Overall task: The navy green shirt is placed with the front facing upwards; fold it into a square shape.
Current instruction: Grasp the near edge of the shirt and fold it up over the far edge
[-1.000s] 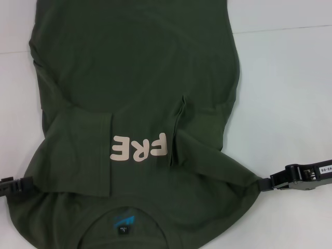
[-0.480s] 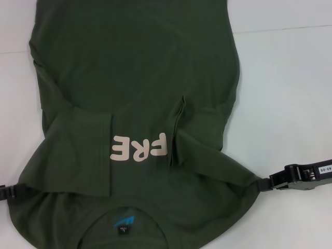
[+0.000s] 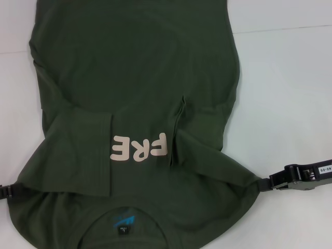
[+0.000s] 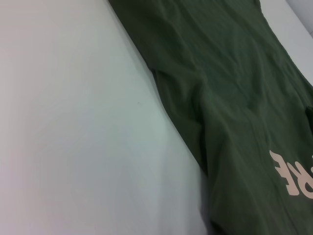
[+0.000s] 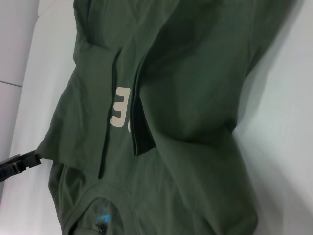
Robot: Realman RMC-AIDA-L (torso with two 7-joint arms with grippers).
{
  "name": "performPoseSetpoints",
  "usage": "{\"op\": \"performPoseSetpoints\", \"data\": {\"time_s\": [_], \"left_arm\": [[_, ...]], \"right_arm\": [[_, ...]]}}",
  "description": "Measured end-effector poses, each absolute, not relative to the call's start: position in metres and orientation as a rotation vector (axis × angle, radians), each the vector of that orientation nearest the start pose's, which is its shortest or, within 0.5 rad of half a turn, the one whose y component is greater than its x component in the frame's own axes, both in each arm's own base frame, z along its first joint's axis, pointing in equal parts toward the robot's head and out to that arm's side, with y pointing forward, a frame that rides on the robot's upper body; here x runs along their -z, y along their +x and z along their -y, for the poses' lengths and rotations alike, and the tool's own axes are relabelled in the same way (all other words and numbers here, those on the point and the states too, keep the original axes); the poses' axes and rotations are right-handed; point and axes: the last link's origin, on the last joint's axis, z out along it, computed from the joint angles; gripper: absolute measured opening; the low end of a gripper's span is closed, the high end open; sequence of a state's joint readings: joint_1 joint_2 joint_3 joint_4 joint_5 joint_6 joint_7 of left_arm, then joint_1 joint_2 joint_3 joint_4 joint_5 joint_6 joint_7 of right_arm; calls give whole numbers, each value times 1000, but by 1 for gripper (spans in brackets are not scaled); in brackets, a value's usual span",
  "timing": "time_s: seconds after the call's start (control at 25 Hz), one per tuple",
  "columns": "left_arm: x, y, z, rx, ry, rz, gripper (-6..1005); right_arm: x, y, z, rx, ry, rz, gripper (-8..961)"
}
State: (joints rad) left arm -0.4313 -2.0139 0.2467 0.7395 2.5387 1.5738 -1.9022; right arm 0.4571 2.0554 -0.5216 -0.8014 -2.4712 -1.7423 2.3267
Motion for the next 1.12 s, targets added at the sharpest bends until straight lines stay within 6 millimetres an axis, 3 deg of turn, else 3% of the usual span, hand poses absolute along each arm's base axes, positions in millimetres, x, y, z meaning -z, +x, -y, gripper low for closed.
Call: {"op": "performPoseSetpoints", "data": {"time_s": [0.36,0.76,1.12], "left_arm": [[-53,-369,-280,398,-2270,1579,844],[-33,-342,-290,473,-2440,1542,846],[-17,-329,-289,485,-2529,1530,845]], "right_arm": [[-27,325,-277,-304,-2295,-2040,27],[-27,325,-277,-308,-2296,-2038,27],[-28,324,-276,-308,-2301,-2034,27]]}}
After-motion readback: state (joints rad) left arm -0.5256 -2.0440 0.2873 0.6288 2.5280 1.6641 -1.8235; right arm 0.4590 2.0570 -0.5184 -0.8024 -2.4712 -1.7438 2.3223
